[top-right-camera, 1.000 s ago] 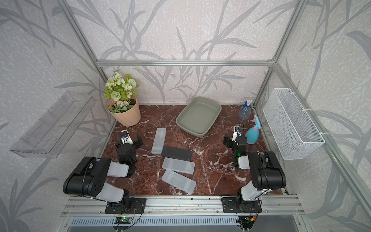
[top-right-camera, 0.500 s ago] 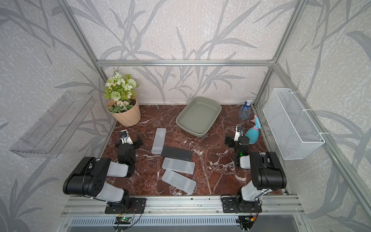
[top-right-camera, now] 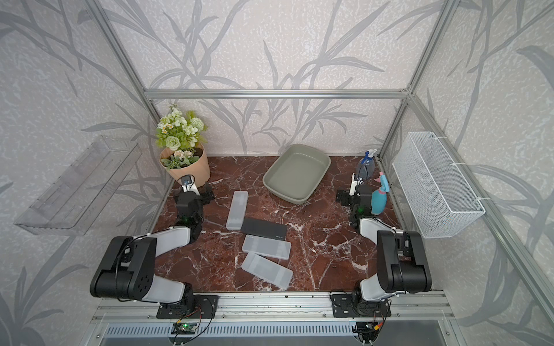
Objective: Put the pencil case into the storage box
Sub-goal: Adjust the storage box at the center of the board.
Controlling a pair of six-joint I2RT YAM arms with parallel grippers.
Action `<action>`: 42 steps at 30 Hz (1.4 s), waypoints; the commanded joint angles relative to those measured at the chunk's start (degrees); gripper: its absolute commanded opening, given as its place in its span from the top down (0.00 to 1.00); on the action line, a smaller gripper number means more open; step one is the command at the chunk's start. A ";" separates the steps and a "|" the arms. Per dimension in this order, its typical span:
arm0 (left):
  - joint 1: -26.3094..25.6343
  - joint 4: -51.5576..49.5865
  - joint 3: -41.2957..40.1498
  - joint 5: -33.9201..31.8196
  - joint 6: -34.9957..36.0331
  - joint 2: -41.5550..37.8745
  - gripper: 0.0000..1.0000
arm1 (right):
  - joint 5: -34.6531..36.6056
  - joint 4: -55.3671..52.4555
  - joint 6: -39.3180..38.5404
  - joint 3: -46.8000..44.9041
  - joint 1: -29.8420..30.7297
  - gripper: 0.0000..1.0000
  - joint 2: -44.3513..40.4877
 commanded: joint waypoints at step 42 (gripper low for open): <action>-28.89 -89.77 76.67 29.52 -59.07 44.79 0.41 | -3.45 -63.69 17.24 22.14 4.88 0.01 -7.37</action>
